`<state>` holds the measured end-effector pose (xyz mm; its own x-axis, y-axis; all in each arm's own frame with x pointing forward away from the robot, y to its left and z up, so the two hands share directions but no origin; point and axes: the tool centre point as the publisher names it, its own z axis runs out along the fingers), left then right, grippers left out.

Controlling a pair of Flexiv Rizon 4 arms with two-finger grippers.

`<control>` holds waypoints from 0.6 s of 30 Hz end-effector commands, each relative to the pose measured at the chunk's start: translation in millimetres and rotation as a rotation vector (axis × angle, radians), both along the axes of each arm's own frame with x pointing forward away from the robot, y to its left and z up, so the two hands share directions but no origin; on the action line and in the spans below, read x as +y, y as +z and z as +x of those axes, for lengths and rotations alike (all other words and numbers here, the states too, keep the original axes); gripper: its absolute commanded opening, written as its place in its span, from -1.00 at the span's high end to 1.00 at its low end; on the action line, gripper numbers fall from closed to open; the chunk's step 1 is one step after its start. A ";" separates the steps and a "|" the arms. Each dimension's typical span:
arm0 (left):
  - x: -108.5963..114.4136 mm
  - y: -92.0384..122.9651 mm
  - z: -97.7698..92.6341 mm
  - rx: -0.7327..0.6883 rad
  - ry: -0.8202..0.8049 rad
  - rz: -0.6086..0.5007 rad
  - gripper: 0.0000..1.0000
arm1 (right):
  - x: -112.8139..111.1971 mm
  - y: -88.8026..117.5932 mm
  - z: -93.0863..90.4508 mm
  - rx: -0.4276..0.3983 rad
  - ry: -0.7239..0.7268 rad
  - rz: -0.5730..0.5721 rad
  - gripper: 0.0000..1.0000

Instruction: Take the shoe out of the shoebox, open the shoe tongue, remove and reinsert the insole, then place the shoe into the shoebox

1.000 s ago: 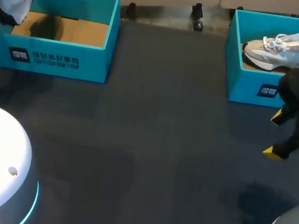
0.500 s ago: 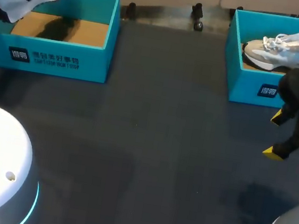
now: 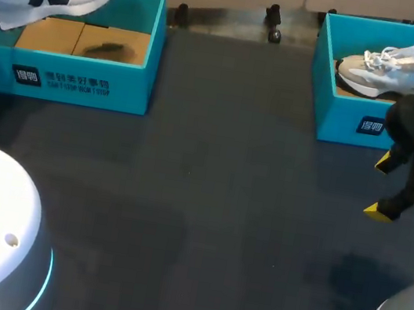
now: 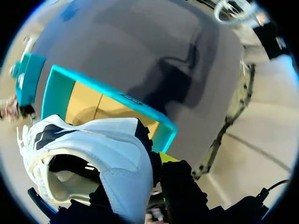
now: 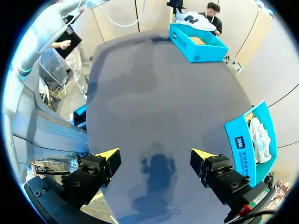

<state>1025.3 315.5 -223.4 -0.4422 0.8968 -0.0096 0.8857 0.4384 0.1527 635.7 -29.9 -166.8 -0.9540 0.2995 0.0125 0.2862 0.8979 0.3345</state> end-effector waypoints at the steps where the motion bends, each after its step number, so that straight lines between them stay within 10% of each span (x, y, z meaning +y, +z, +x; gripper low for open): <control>1: -1.8 -0.1 4.0 -0.063 -0.323 0.064 1.00 | 2.0 -0.9 2.8 0.005 0.000 -0.004 -1.00; 18: -5.3 -0.3 26.7 -0.039 -0.306 0.048 1.00 | 2.0 -0.9 2.8 0.005 0.000 -0.004 -1.00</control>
<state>1047.4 310.6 -226.9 -0.1478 0.9887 0.0245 0.9656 0.1389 0.2196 635.6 -29.9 -166.9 -0.9540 0.2994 0.0125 0.2862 0.8979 0.3345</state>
